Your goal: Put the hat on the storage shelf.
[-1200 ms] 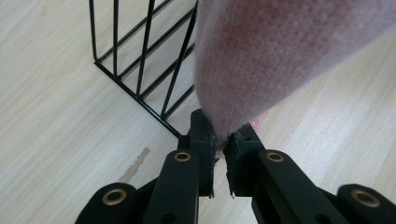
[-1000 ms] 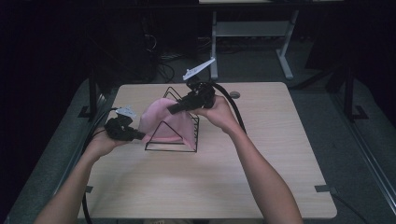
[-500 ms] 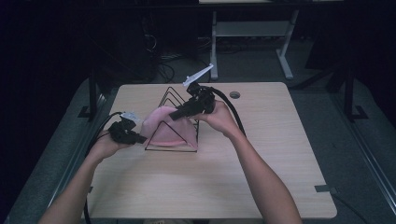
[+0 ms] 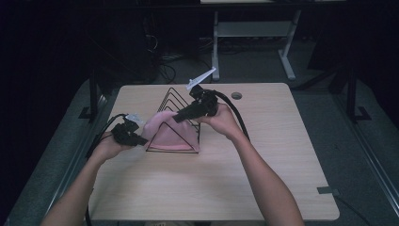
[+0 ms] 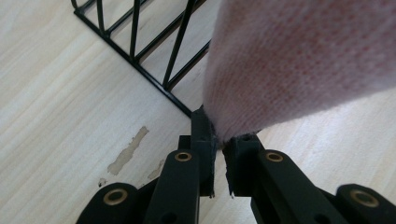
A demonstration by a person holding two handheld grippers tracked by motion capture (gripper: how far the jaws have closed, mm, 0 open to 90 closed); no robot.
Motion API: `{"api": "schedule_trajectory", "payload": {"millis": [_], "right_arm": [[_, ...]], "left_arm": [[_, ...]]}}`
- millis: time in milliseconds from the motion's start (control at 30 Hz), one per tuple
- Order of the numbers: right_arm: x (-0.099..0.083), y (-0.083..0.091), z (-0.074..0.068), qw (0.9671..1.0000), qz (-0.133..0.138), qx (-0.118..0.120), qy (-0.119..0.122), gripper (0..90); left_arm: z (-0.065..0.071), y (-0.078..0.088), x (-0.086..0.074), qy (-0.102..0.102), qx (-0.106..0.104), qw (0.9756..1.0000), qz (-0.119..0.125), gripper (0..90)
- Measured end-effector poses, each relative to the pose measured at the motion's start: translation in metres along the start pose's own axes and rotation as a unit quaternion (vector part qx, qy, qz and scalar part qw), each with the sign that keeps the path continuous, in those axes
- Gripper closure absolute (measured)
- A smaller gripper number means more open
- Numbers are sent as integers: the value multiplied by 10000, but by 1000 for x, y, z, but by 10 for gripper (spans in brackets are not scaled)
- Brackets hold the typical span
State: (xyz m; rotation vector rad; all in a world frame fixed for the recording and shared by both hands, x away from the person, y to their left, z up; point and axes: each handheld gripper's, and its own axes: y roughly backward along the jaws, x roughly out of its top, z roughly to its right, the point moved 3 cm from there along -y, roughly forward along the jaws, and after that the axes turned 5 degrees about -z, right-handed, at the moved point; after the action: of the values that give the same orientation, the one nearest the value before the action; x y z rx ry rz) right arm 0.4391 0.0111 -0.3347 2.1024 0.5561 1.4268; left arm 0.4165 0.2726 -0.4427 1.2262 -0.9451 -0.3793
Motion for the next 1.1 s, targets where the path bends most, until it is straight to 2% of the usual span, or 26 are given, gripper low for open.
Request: {"api": "schedule_trajectory", "payload": {"millis": [200, 400, 633, 733, 800, 900, 1100], "right_arm": [[-3, -4, 2, 10000, -6, 44, -40, 795], [-3, -6, 1, 10000, -52, 59, -57, 788], [-4, -7, 1, 9999, -33, 82, -78, 783], [-4, -8, 1, 9999, -34, 85, -82, 773], [-4, -8, 1, 9999, -43, 80, -96, 744], [-5, -7, 2, 10000, -9, -2, -88, 650], [-10, -1, -2, 9999, 66, -16, -150, 566]], "left_arm": [[-2, -2, -1, -78, 28, 9999, -125, 833], [-1, -4, -1, -44, 17, 9999, -108, 832], [-2, -3, -2, -109, 25, 9997, -208, 831], [-1, -3, -2, -66, 7, 9998, -173, 828], [-1, -2, -2, -77, 1, 9999, -151, 819], [-1, 0, -3, -43, 11, 9999, -119, 781], [0, 8, -8, -38, 40, 10000, -83, 713]]}}
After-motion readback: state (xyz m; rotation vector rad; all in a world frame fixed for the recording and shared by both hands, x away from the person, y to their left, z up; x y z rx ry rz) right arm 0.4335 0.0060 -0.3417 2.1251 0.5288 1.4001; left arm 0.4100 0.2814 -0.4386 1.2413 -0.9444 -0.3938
